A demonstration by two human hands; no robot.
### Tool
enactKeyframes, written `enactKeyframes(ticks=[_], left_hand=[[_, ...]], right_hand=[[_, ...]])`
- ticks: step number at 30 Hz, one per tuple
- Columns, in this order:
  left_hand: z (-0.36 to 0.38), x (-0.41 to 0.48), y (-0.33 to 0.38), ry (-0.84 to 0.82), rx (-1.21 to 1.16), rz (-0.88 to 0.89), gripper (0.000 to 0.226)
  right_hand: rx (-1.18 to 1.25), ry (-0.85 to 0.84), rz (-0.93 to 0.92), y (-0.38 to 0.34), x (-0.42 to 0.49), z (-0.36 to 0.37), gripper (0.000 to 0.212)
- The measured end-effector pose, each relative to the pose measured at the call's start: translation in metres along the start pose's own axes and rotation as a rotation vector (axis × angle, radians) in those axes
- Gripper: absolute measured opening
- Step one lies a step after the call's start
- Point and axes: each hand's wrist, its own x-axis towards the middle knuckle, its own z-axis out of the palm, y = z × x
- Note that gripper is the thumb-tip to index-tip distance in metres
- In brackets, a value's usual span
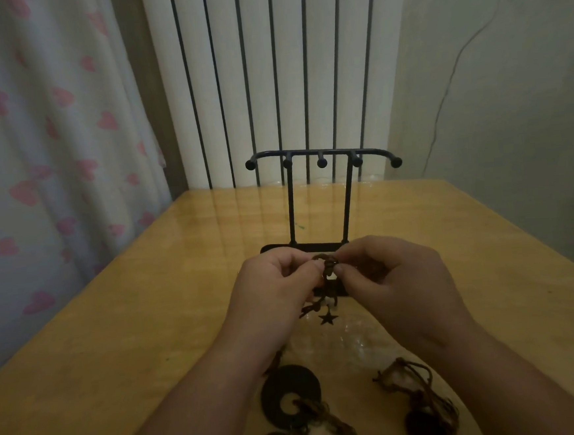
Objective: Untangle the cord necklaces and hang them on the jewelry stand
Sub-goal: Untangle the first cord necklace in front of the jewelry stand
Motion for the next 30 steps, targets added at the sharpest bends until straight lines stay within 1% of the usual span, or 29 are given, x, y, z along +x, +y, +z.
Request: enactKeyframes(ticks=[1,3,8,13,17,20,23,25,27,30], left_hand=[[-0.0002,0.0002,-0.0005,-0.001,0.002,0.0,0.014],[-0.0004,0.0005,-0.001,-0.017,-0.007,-0.004,0.014],[0.0003,0.0001,-0.0007,-0.069,-0.11,-0.026,0.017],[0.0004,0.0005,-0.0018,-0.08,-0.107,-0.023,0.017],[0.0006,0.0007,-0.0021,-0.068,-0.069,-0.004,0.016],[0.0006,-0.0001,-0.0028,-0.069,-0.03,0.019,0.015],[0.001,0.0005,-0.0029,-0.061,-0.012,0.013,0.016],[0.0009,0.0016,-0.0029,-0.05,-0.02,-0.004,0.017],[0.0007,0.0023,-0.0028,-0.055,-0.051,-0.02,0.017],[0.0001,0.0026,-0.0027,-0.06,-0.051,-0.011,0.018]], right_hand=[[-0.024,0.003,-0.003,-0.0001,0.0,0.0,0.015],[-0.068,0.001,-0.004,0.0,0.0,0.0002,0.019],[-0.128,0.005,-0.044,-0.0015,-0.0004,0.0001,0.023],[-0.133,0.011,-0.059,-0.0018,-0.0009,-0.0003,0.022],[-0.182,-0.004,-0.104,-0.0016,-0.0011,-0.0003,0.019],[-0.134,0.005,-0.095,-0.0008,-0.0012,0.0002,0.017],[-0.001,0.043,-0.024,0.0007,-0.0006,0.0025,0.005],[0.064,0.033,0.021,0.0013,0.0,0.003,0.011],[0.076,-0.01,0.029,0.002,-0.0002,0.0029,0.015],[0.091,-0.044,0.019,0.0015,-0.0016,0.0031,0.012]])
